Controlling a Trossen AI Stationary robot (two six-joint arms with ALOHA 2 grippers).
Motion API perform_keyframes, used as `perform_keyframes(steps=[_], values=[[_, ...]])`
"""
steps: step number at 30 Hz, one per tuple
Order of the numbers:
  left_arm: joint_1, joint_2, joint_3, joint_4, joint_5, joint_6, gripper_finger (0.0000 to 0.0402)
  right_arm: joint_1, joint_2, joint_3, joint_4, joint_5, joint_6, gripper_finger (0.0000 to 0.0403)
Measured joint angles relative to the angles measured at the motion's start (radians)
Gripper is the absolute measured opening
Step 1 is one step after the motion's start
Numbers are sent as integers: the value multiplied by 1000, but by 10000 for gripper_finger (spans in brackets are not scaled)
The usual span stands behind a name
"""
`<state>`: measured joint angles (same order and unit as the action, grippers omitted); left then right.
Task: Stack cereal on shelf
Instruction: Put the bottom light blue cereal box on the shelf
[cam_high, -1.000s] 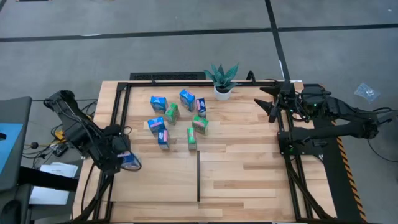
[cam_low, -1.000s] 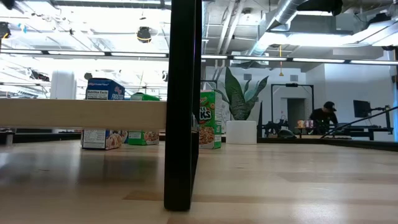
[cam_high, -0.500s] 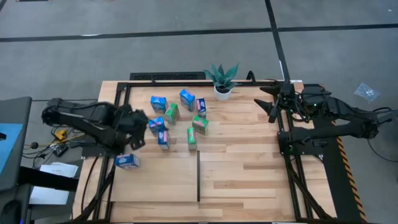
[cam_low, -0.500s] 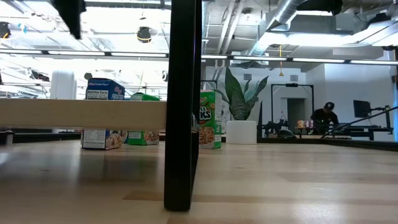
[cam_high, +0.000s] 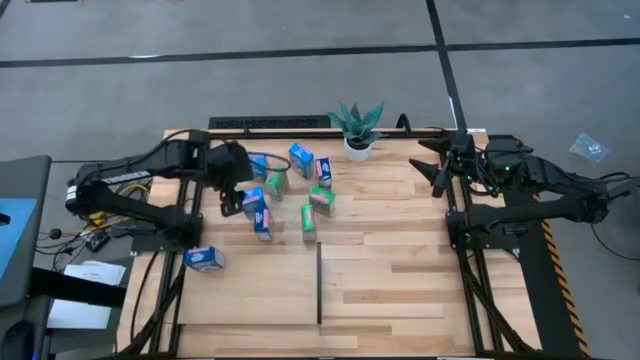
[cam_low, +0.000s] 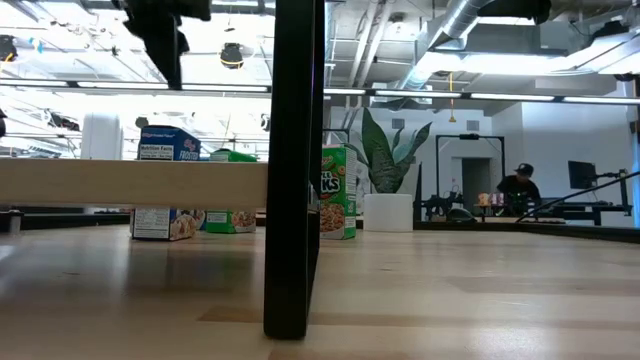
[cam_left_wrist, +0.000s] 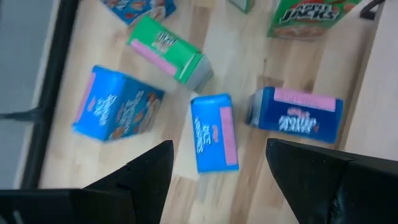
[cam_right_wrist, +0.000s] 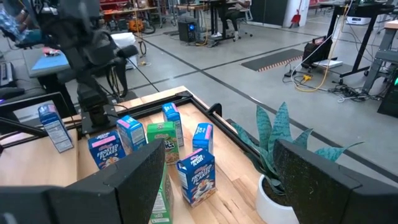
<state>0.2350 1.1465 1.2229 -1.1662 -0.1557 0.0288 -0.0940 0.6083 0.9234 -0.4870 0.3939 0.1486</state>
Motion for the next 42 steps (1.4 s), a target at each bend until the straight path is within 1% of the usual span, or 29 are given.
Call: perform_keyframes(steps=[2, 4, 10, 18, 21, 25, 30, 35, 38, 42], values=[[32, -1, -42, 42, 38, 32, 248, 0, 0, 0, 0, 0, 0, 322], [50, -1, -85, 82, 54, 60, 248, 0, 0, 0, 0, 0, 0, 322], [69, -1, -186, 177, 46, 122, 248, 0, 0, 0, 0, 0, 0, 322], [75, -1, -258, 217, 107, 110, 248, 0, 0, 0, -1, 0, 0, 322], [75, -1, -289, 221, 110, 119, 248, 0, 0, 0, -2, 0, 0, 322], [75, -2, -333, 281, 106, 117, 248, 0, 0, 0, -2, 0, 0, 322], [75, -4, -342, 297, 117, 121, 241, 0, 0, 0, -2, 0, 1, 322], [75, -4, -342, 295, 105, 126, 212, 0, 0, 0, -2, 0, 1, 322], [75, -1, -321, 283, 89, 102, 200, 0, 0, 0, -2, 0, 1, 322], [74, -12, -277, 284, 87, 111, 200, 0, 0, 0, -2, 0, 1, 322]])
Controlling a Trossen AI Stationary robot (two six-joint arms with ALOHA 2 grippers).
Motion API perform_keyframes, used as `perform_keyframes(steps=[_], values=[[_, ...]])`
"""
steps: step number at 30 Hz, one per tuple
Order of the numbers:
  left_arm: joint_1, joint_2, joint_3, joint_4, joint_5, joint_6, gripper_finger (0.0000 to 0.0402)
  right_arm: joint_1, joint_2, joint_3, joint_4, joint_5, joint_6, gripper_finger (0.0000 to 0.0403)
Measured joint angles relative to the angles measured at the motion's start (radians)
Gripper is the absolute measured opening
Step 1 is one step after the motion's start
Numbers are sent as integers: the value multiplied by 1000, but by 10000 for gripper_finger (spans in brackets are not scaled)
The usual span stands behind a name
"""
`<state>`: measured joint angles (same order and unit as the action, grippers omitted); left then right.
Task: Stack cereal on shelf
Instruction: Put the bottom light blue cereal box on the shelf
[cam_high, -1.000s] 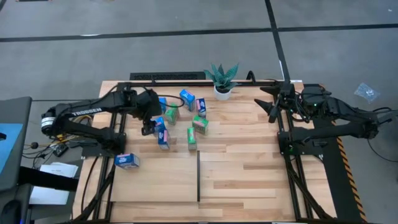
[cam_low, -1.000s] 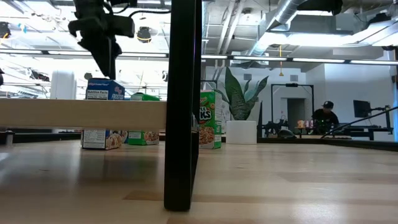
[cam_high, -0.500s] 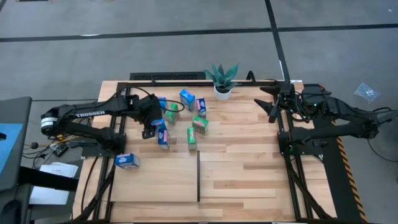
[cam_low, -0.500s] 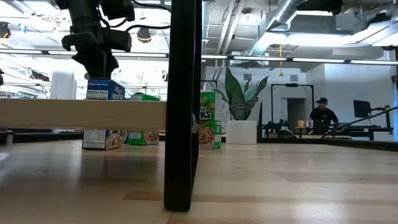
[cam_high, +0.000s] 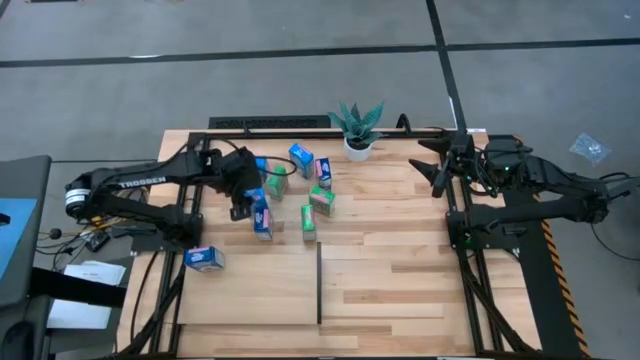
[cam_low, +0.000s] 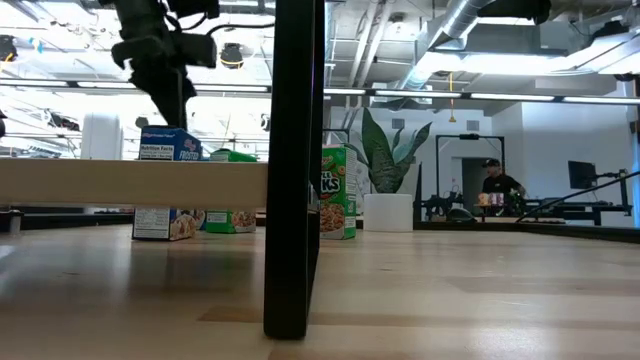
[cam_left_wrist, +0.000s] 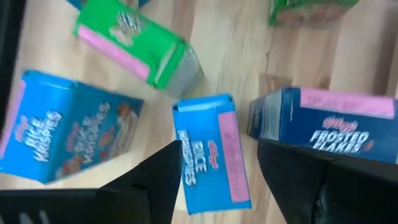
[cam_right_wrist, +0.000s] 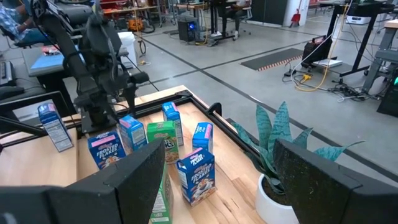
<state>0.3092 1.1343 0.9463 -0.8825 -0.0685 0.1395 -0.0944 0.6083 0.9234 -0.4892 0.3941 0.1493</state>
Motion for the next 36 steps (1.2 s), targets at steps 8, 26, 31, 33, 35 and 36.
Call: perform_keyframes(steps=[8, 26, 31, 33, 35, 36], values=[[0, 8, 13, -35, -15, 6, 262, 0, 0, 0, -31, 0, 0, 322], [23, 108, 14, -49, 24, 69, 293, 0, 0, 0, -27, 0, 0, 322], [23, 123, 14, -55, 37, 78, 292, 0, 0, 0, -27, 0, 0, 322], [23, 123, 14, -54, 34, 78, 287, 0, 0, 0, -27, 0, 0, 322], [23, 123, 14, -55, 29, 77, 276, 0, 0, 0, -27, 0, 0, 322], [23, 123, 14, -55, 23, 77, 268, 0, 0, 0, -27, 0, 0, 322]])
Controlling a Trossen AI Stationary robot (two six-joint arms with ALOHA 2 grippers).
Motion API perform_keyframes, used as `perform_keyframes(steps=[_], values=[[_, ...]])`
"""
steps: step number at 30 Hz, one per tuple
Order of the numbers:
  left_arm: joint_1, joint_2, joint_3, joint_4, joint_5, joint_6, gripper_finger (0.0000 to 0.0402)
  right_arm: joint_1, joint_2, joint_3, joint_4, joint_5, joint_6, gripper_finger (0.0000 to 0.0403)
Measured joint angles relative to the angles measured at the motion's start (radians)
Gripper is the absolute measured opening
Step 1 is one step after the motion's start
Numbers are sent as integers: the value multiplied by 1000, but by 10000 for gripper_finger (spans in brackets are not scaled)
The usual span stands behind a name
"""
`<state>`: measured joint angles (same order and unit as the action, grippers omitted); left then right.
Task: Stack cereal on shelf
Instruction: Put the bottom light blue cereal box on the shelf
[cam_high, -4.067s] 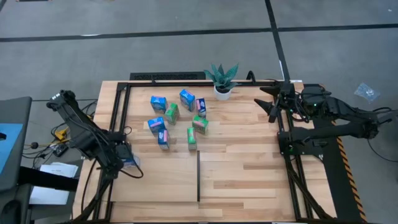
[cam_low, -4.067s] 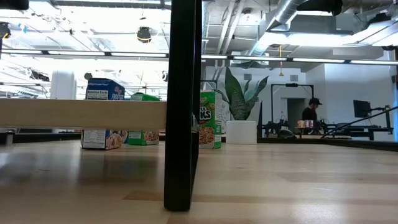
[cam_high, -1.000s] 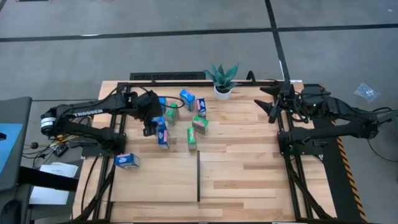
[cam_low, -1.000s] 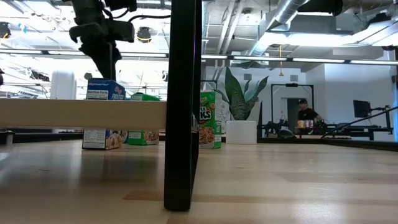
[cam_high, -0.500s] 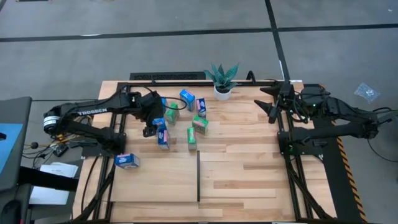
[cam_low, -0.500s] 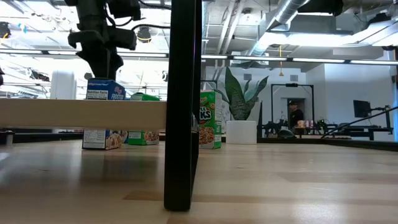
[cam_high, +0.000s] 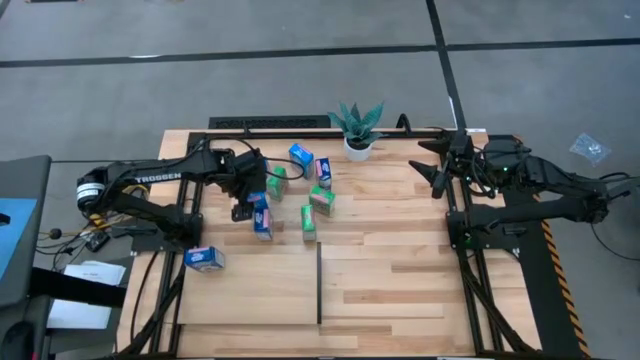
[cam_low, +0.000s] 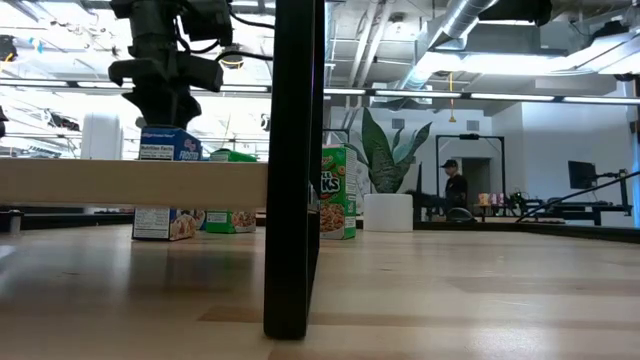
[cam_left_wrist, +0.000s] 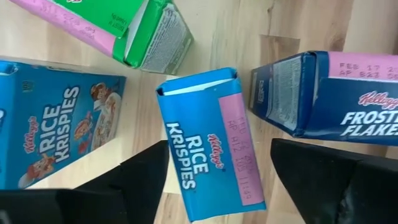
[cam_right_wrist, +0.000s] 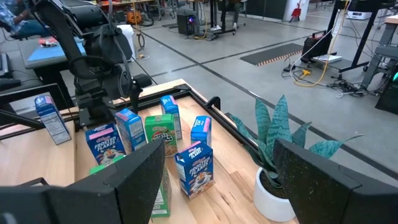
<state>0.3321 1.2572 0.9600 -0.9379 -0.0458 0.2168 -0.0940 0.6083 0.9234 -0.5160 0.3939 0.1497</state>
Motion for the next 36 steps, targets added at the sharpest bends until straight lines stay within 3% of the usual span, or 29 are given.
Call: perform_keyframes(steps=[6, 12, 25, 36], values=[[0, 0, 0, -1, -15, 0, 212, 0, 0, 0, 0, 0, 0, 322], [0, 0, 0, -13, -19, -4, 185, 0, 0, 0, 0, 0, 0, 322], [-4, -48, 14, -70, -21, -44, 178, 0, 0, 0, 0, 0, 0, 322], [-54, -99, 238, -276, -40, -95, 178, 0, 0, 0, -1, 0, 0, 322]])
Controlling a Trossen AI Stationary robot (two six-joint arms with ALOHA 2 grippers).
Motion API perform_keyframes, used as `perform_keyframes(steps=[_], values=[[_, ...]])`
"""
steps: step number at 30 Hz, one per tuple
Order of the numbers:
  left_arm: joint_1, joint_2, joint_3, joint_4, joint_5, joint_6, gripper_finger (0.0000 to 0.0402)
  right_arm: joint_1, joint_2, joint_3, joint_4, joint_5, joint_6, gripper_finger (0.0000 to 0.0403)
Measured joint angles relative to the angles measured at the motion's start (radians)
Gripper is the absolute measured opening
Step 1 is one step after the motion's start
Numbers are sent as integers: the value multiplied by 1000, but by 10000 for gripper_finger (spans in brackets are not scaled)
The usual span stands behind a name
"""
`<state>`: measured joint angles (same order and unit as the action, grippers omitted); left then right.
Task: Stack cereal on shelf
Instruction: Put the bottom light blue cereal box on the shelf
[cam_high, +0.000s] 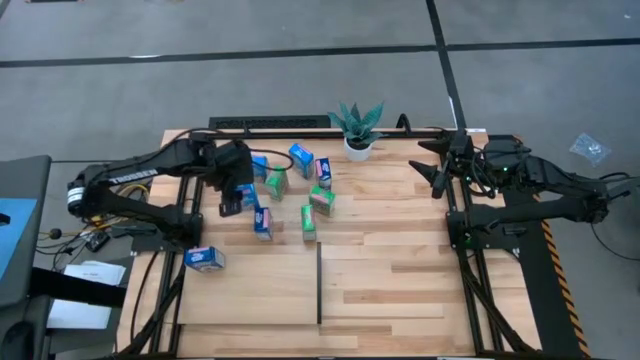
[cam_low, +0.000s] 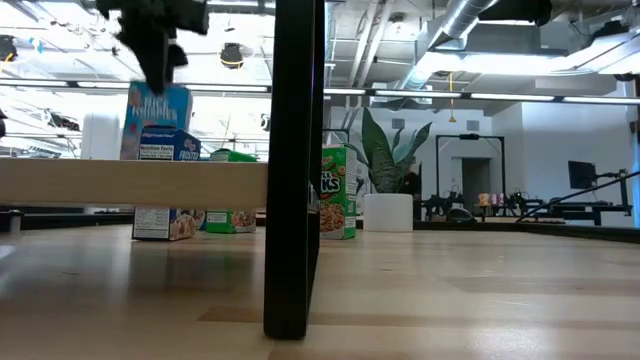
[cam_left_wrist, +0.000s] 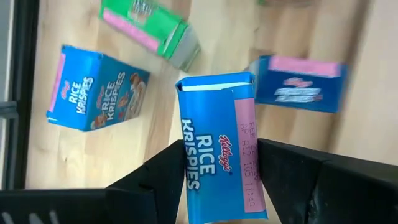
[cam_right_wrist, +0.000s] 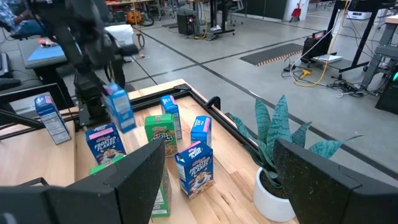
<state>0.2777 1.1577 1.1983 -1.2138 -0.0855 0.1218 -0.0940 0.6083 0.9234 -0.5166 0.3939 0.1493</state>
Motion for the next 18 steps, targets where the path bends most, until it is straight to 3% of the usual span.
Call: perform_keyframes(steps=[10, 18], values=[[-194, -1, 228, -143, -3, -171, 178, 0, 0, 0, 0, 0, 0, 322], [-373, 8, 255, -114, -43, -360, 178, 0, 0, 0, 0, 0, 0, 322]])
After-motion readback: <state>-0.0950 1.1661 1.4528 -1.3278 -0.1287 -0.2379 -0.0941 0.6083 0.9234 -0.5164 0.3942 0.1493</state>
